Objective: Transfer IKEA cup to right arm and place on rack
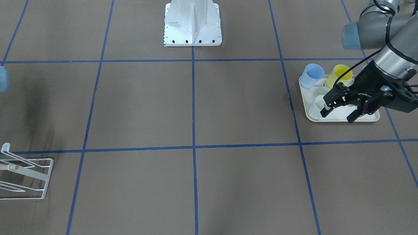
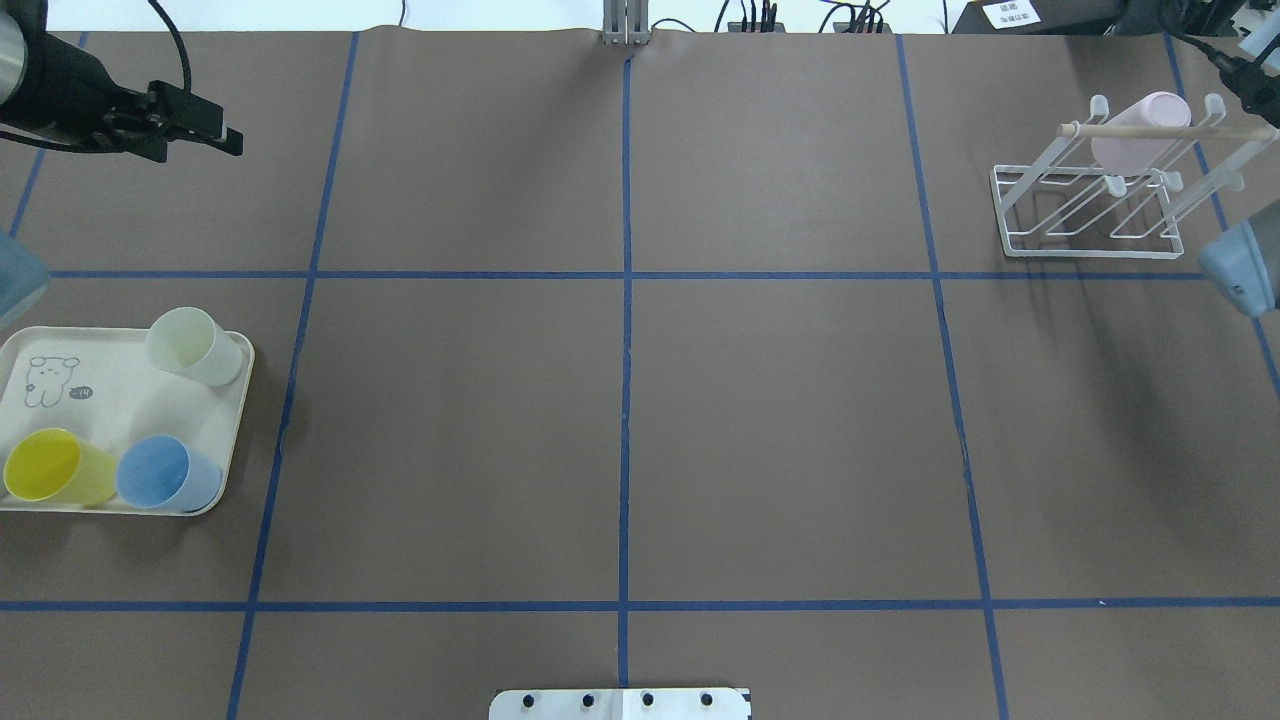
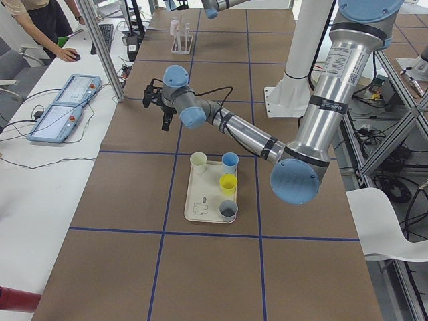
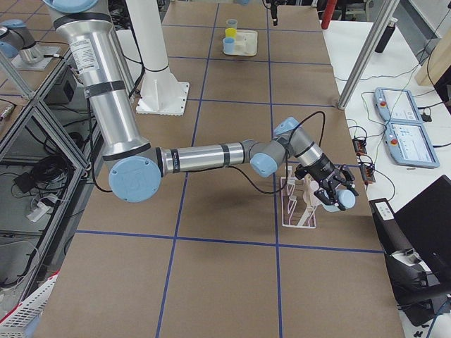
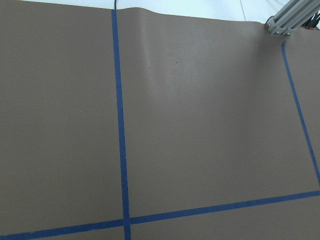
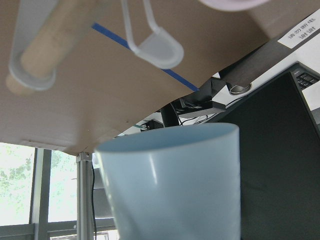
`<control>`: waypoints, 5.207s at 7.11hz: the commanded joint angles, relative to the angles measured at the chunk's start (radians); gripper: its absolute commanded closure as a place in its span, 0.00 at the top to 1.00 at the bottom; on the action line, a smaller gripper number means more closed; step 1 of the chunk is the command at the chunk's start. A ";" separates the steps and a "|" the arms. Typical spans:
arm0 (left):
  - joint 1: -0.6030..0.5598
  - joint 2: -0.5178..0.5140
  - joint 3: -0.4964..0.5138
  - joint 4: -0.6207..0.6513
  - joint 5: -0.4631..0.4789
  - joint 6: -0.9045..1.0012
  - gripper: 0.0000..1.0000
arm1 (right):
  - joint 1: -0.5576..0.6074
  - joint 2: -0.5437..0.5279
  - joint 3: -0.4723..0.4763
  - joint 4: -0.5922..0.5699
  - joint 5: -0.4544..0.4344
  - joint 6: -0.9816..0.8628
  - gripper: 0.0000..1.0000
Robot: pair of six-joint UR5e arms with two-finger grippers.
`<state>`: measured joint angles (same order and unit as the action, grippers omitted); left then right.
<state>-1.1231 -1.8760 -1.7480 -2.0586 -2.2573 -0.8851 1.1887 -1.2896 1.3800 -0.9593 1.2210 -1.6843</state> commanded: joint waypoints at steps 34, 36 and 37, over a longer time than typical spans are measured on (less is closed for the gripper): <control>-0.039 0.119 -0.090 0.003 0.001 0.100 1.00 | -0.052 -0.004 0.171 -0.010 0.251 0.677 0.99; -0.111 0.217 -0.090 0.005 -0.002 0.304 1.00 | -0.054 -0.017 0.247 -0.012 0.432 1.021 0.99; -0.141 0.272 -0.096 0.005 -0.013 0.389 1.00 | -0.054 -0.023 0.284 -0.012 0.518 1.204 0.99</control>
<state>-1.2274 -1.6665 -1.8384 -2.0542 -2.2615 -0.6028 1.1355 -1.3052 1.6197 -0.9708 1.6342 -0.6964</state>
